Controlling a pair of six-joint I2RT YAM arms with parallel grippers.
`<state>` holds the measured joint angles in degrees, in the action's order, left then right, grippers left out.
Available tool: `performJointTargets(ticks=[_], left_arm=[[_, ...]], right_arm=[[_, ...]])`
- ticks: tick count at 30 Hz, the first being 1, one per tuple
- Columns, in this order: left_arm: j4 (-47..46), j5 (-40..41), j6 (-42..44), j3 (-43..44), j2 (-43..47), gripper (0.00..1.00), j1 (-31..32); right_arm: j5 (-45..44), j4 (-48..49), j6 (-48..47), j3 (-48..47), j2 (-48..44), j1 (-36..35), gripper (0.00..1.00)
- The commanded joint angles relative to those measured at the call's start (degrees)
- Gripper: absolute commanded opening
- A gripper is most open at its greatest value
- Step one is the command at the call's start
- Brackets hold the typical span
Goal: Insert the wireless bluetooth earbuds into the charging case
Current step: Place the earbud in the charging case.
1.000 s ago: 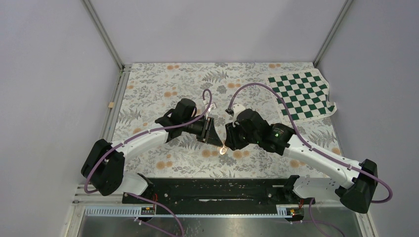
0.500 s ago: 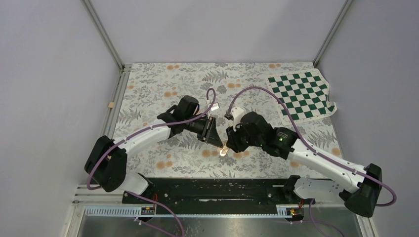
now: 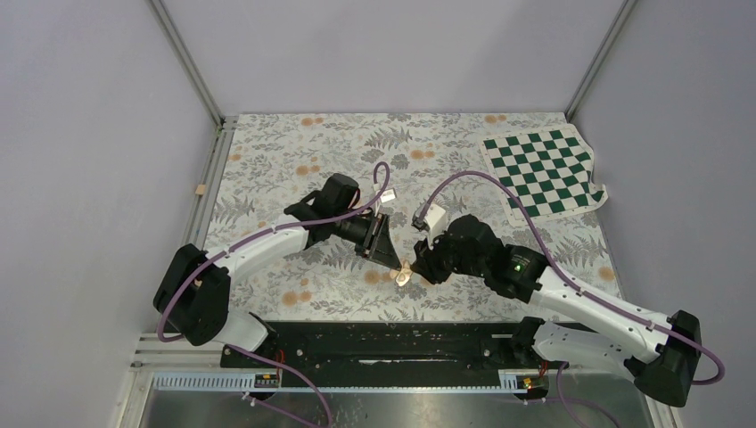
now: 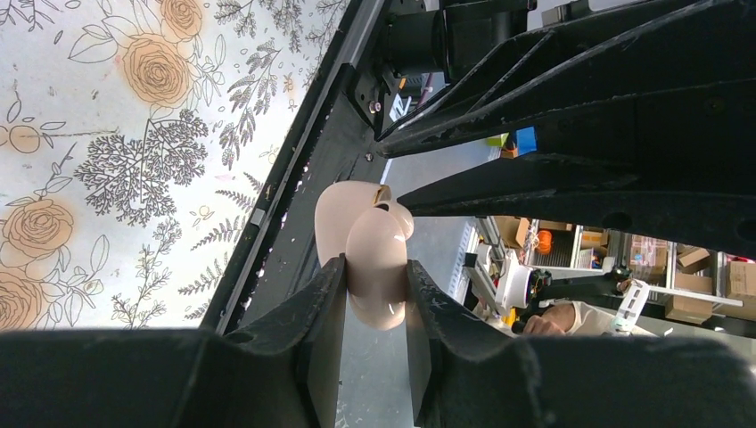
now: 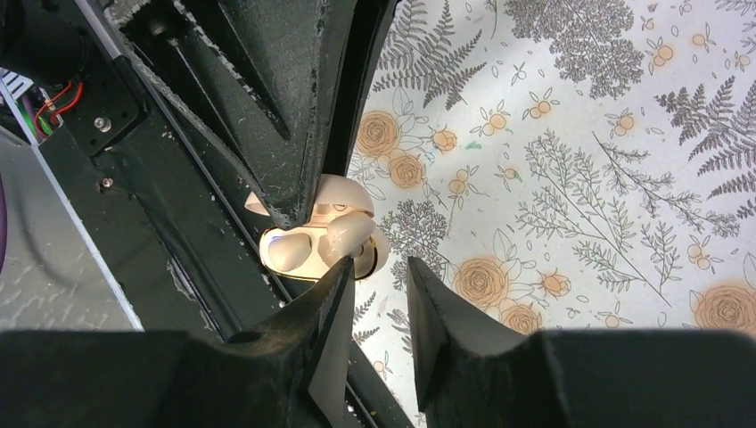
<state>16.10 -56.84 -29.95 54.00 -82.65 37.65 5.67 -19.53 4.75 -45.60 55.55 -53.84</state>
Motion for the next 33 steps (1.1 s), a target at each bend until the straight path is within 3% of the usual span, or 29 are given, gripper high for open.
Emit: performJointTargets(ticks=[1, 16, 28, 33], left_arm=[[-2.2, -3.0, -0.4, 3.0, 0.0, 0.0, 0.0], [-2.2, -3.0, -0.4, 2.7, 0.4, 0.0, -0.1], [-2.3, -3.5, -0.3, 2.3, 0.6, 0.0, -0.1], [-2.1, -3.5, 0.0, 2.3, 0.0, 0.0, -0.1]], right_arm=[[1.9, 6.2, -1.2, 1.6, -1.7, -0.6, 0.36], [-2.6, 8.0, -1.0, 1.4, 0.2, -3.5, 0.35], [-3.0, 6.7, -0.6, 0.4, 0.8, -3.8, 0.01], [-3.2, 5.8, -2.1, 0.6, -1.6, -3.8, 0.0]])
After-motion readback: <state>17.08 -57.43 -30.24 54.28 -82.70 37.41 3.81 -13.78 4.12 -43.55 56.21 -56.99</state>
